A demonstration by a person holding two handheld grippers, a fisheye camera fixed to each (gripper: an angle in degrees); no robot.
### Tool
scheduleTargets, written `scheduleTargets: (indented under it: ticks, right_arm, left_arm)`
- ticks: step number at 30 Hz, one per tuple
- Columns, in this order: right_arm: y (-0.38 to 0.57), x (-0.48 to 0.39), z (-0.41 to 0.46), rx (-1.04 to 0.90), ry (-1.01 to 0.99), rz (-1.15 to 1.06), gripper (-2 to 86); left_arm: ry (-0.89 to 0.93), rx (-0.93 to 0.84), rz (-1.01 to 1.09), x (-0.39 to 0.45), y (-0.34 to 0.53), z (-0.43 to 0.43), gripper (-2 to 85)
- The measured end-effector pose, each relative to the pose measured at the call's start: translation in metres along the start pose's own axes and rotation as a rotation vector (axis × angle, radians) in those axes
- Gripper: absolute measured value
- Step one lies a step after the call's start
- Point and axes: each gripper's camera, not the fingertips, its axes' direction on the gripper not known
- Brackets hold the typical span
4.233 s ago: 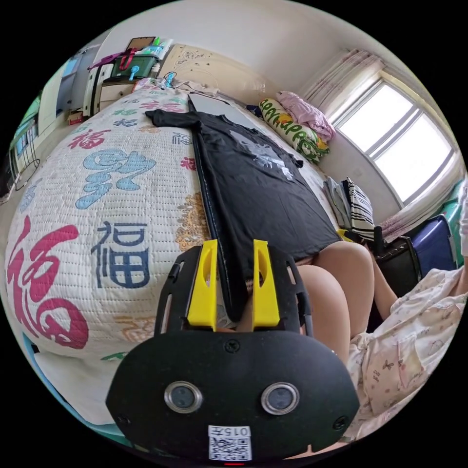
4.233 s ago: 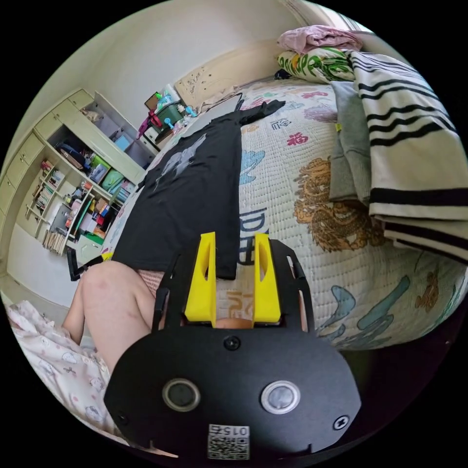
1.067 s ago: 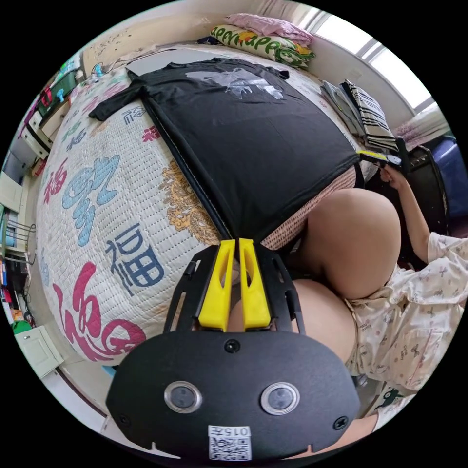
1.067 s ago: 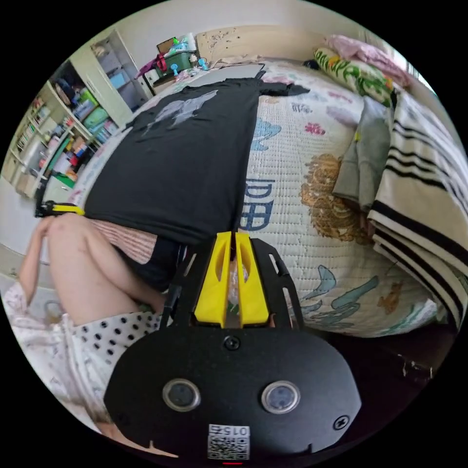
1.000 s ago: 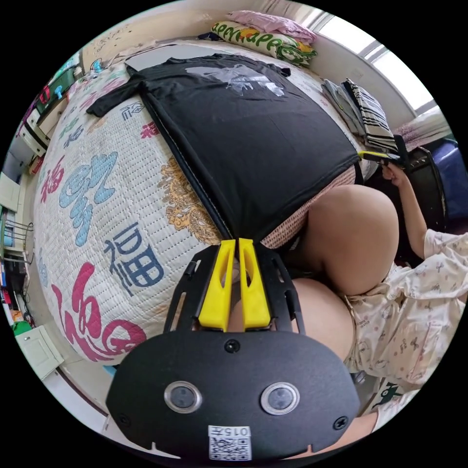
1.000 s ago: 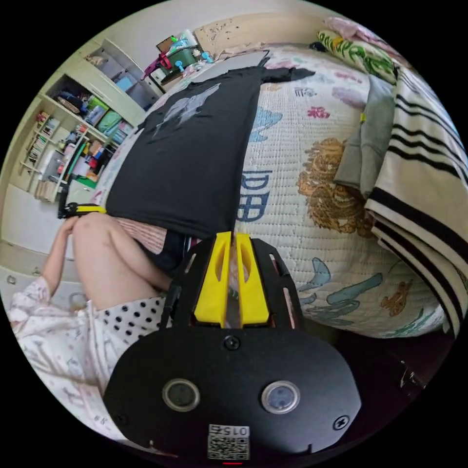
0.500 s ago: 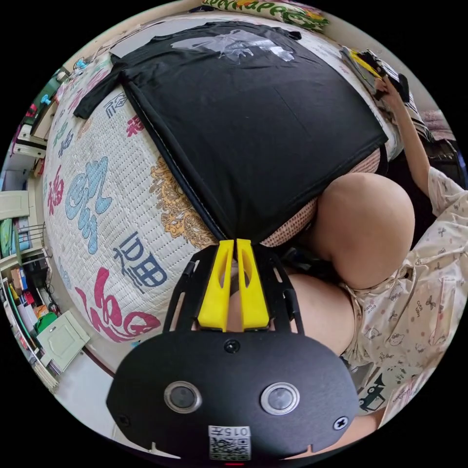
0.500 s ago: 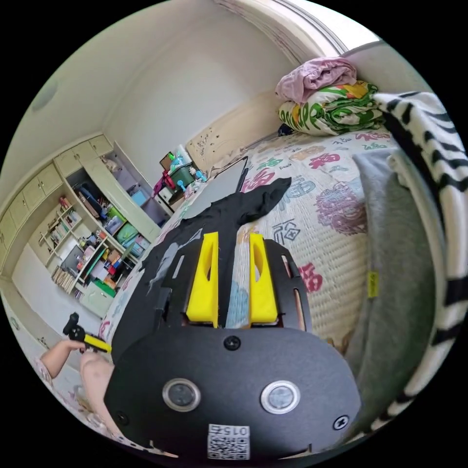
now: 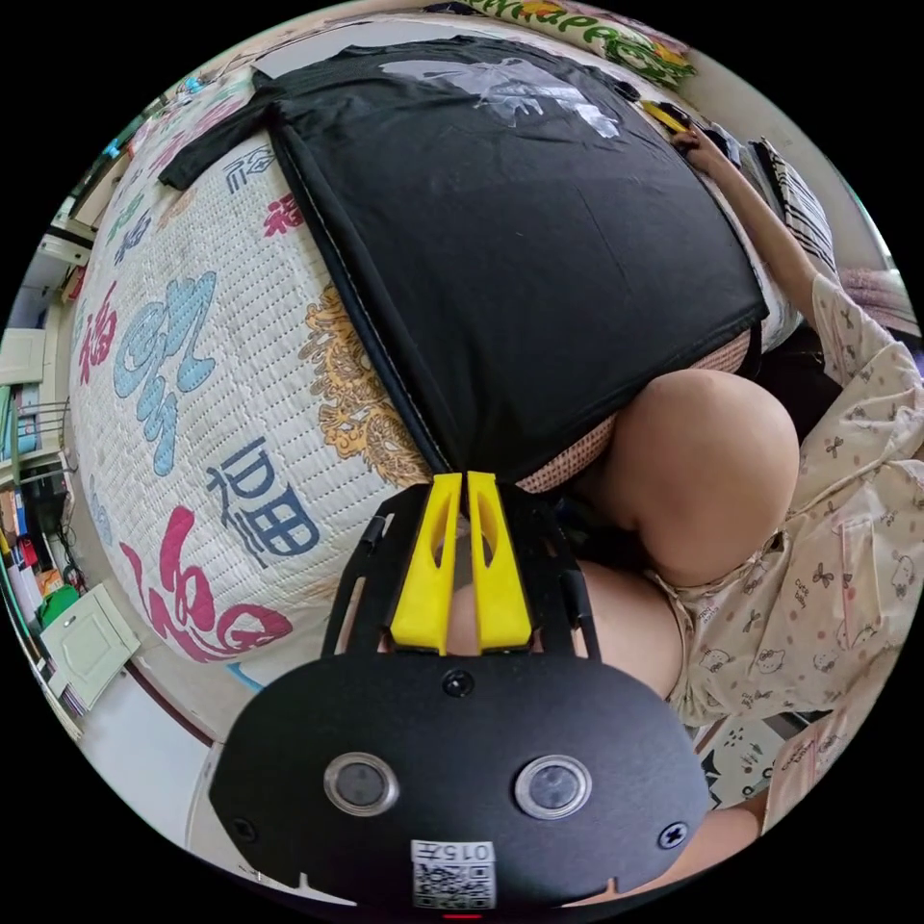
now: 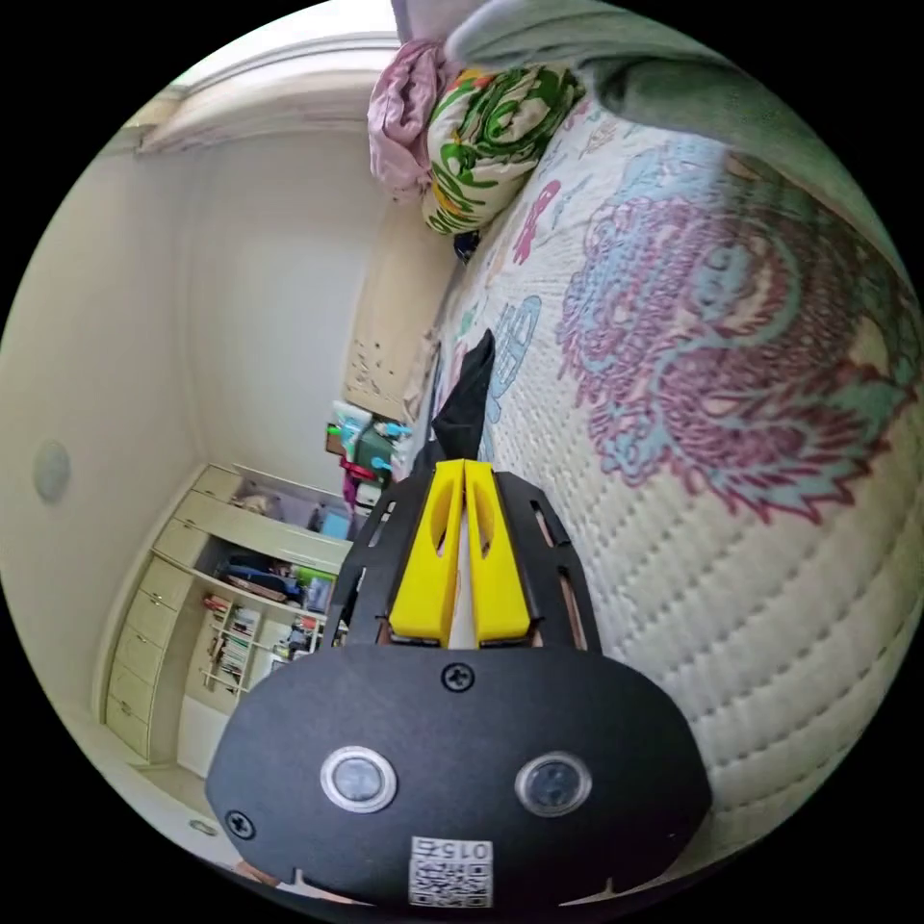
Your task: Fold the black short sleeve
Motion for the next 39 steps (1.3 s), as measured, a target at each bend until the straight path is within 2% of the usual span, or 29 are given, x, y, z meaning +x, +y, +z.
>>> scheduleTargets:
  ticks: [1, 5, 8, 10, 12, 14, 16, 18, 19, 23, 25, 28, 31, 35, 39]
  right_arm:
    - [-0.007, -0.003, -0.016, 0.024, -0.048, 0.004, -0.2]
    - [-0.023, -0.04, -0.035, 0.038, -0.018, -0.072, -0.4]
    - [-0.038, -0.046, -0.052, 0.082, -0.125, -0.054, -0.5]
    - [-0.051, -0.065, -0.055, 0.082, -0.12, -0.079, -0.5]
    - [-0.062, -0.072, -0.055, 0.074, -0.11, -0.053, -0.5]
    - [-0.073, -0.077, -0.055, 0.075, -0.1, -0.019, -0.5]
    - [-0.085, -0.087, -0.053, 0.07, -0.092, -0.008, -0.5]
    - [-0.09, -0.092, -0.053, 0.074, -0.096, -0.006, -0.5]
    - [-0.093, -0.095, -0.054, 0.073, -0.102, -0.001, -0.5]
    - [-0.099, -0.1, -0.055, 0.067, -0.117, 0.014, -0.5]
    - [-0.101, -0.104, -0.054, 0.063, -0.119, 0.014, -0.5]
    - [-0.099, -0.104, -0.054, 0.061, -0.122, 0.017, -0.5]
    - [-0.093, -0.103, -0.053, 0.059, -0.123, 0.014, -0.5]
    - [-0.083, -0.095, -0.051, 0.055, -0.123, 0.026, -0.5]
    - [-0.064, -0.084, -0.047, 0.049, -0.116, 0.023, -0.4]
  left_arm:
    - [0.009, -0.002, -0.007, 0.002, -0.002, 0.003, -0.1]
    - [-0.003, -0.015, 0.005, 0.014, -0.004, 0.012, -0.1]
    - [-0.012, -0.041, 0.03, 0.027, 0.0, 0.006, -0.2]
    - [-0.044, -0.021, 0.135, 0.041, 0.004, -0.025, -0.1]
    - [-0.033, 0.037, 0.138, 0.039, -0.015, -0.064, 0.0]
    - [-0.05, 0.16, 0.17, 0.044, -0.054, -0.111, 0.1]
    - [-0.139, 0.337, 0.218, 0.066, -0.14, -0.16, 1.8]
    - [-0.188, 0.426, 0.202, 0.087, -0.226, -0.175, 5.4]
    - [-0.16, 0.451, 0.207, 0.107, -0.288, -0.175, 8.8]
    - [0.053, 0.499, 0.367, 0.196, -0.454, -0.149, 9.3]
    - [0.065, 0.518, 0.424, 0.261, -0.546, -0.123, 9.2]
    - [0.03, 0.548, 0.391, 0.322, -0.639, -0.082, 9.3]
    - [0.034, 0.517, 0.319, 0.359, -0.704, -0.028, 10.6]
    - [-0.022, 0.509, 0.23, 0.371, -0.748, 0.029, 10.9]
    - [0.011, 0.492, 0.128, 0.356, -0.769, 0.073, 5.5]
